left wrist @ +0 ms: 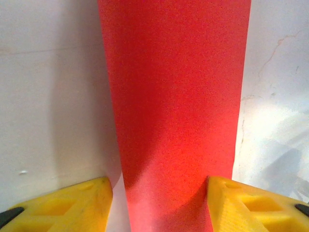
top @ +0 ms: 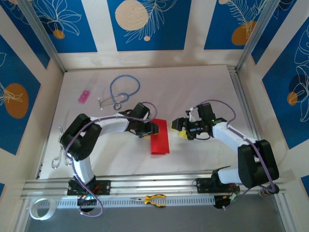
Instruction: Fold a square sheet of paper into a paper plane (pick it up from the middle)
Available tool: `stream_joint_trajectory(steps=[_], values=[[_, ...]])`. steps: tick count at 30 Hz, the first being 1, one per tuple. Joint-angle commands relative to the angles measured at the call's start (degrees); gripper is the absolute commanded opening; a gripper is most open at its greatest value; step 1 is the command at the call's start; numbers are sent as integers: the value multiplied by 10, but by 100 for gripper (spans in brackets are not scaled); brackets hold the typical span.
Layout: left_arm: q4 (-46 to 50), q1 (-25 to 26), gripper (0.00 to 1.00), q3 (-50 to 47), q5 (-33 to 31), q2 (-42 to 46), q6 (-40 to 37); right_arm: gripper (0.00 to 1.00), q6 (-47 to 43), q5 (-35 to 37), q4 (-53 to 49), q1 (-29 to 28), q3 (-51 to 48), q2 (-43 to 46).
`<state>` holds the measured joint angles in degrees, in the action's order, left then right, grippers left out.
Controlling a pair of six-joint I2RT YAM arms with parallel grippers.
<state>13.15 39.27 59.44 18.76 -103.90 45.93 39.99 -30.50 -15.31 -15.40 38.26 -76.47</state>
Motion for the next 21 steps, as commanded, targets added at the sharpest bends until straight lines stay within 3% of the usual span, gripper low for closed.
stream_joint_trajectory(steps=[1, 13, 21], values=[[42, -4, 56, 3, -34, 20, -12, 72, 1, -17, 4, -6, 13, -11], [68, -3, 54, 7, -45, 32, -33, 59, 17, -12, 28, -34, 13, -50], [79, -3, 53, 7, -71, 33, -23, 58, 25, 10, 29, -51, 18, -66]])
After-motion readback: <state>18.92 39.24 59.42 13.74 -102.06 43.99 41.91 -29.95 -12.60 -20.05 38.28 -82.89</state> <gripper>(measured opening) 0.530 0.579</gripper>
